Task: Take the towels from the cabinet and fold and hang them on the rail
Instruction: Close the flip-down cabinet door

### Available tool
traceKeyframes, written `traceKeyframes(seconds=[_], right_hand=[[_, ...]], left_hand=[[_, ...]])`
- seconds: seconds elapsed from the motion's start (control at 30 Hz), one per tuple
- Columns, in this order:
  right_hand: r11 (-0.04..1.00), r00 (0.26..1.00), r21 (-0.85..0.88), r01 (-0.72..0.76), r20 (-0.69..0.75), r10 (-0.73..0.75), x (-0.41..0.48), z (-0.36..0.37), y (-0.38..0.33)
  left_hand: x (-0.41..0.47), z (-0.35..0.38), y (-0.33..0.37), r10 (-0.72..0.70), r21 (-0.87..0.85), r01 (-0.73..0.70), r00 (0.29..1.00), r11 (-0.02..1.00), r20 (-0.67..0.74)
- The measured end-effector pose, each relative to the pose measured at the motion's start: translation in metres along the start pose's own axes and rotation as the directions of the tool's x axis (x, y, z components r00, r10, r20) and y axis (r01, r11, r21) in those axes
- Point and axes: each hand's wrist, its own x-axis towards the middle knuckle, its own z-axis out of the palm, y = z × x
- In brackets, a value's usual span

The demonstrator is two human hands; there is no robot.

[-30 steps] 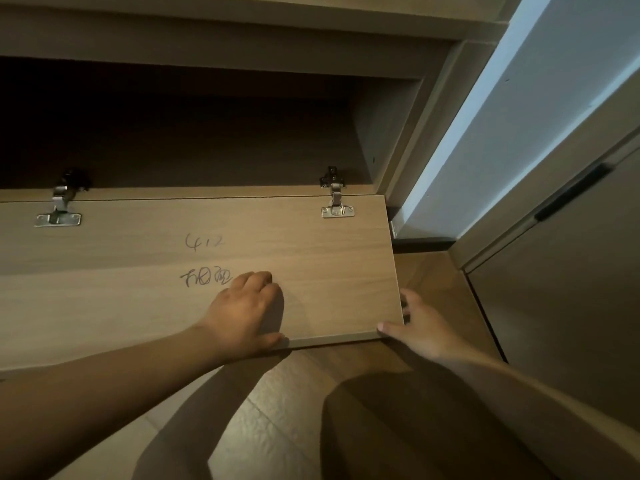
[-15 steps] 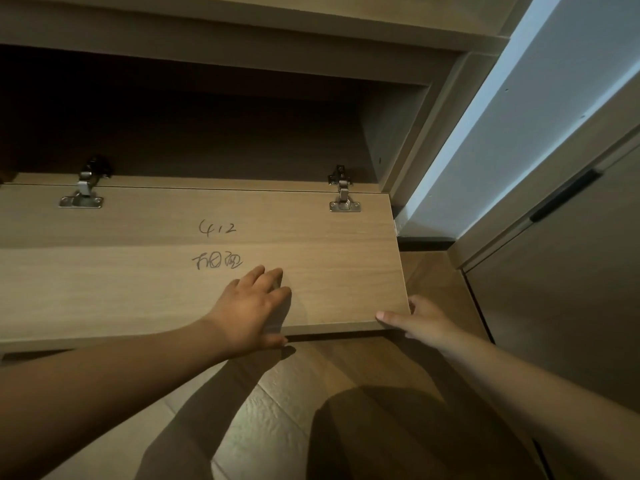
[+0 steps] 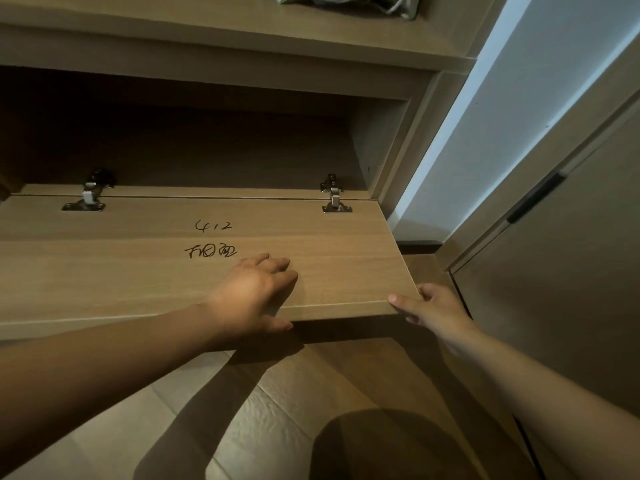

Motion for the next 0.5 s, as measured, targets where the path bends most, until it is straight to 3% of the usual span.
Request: traceKeyframes(seconds=[0.23,0.33,0.5], right_hand=[[0.991,0.990,-0.014,0.136,-0.038,-0.136,-0.010,-0.001,-0.001],[0.966,0.965,0.041,0.255,-0.079,-0.251,-0.013,-0.001,-0.008],[0.907,0.904,-0.122,0.402,-0.102,-0.415,-0.013,-0.015,-0.019]], left_hand=[[-0.006,-0.008,-0.001,0.158,0.051,-0.158,0.987,0.986,-0.007],[-0.011,-0.020,-0.003,0.212,0.001,-0.213,0.975,0.977,-0.071],[-0.020,-0.053,0.001,0.244,-0.076,-0.269,0.939,0.960,-0.243]])
